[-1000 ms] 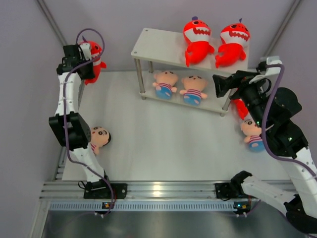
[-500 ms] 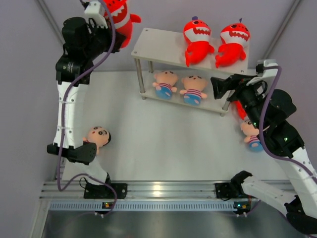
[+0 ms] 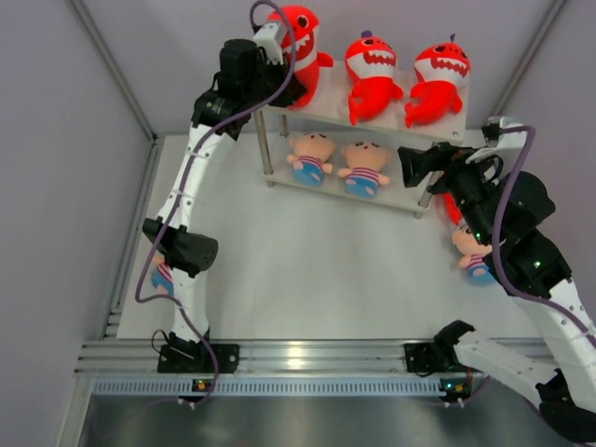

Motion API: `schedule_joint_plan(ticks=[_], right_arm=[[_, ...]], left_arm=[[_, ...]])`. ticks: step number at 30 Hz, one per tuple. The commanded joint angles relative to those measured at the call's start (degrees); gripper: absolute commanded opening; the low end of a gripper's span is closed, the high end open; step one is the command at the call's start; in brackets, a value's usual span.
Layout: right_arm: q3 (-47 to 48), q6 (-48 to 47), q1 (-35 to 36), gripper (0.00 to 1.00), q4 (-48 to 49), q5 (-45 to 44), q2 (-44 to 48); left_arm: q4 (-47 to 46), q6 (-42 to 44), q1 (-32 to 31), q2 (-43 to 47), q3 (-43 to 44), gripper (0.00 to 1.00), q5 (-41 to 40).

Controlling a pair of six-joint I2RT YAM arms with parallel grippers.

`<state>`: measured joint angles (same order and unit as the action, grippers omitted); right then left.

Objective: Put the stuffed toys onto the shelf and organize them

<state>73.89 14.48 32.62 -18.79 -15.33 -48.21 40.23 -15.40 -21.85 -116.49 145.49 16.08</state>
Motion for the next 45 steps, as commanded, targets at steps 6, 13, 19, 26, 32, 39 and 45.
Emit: schedule_joint_plan(ticks=[6,13,19,26,32,39,45], right_arm=[[0.20,1.69,0.16,0.95,1.65,-0.14,-0.92],[0.12,1.87,0.25,0.95,1.91,1.45,-2.07],[-0.50,1.69,0.25,0.95,2.17,1.01,-1.02],[-1.38,1.95,0.25,0.96,2.62,1.62,-0.93],[-1.99,2.22,0.25,0.96,3.05,1.62,-0.93],[-2.34,2.31,0.16,0.96,2.44,1.36,-0.31],[-2.87,2.66,0.25,0.96,2.44,0.92,0.48]], left_arm=[[-4.10,-0.42,-1.97,-2.34,0.85,0.03,-1.48],[-4.02,-0.42,-1.89,-0.94,-0.99,0.12,-0.61],[-3.84,-0.94,-1.71,4.24,-5.04,0.08,-2.09],[-3.75,-3.23,-1.62,5.48,-6.71,0.07,-0.52],[-3.93,-1.57,-1.71,2.85,-5.75,0.10,-4.55],[-3.93,-1.92,-1.71,-1.81,-4.43,0.35,-4.03],[-4.54,-0.87,-1.62,-0.94,-3.99,0.57,-7.20]])
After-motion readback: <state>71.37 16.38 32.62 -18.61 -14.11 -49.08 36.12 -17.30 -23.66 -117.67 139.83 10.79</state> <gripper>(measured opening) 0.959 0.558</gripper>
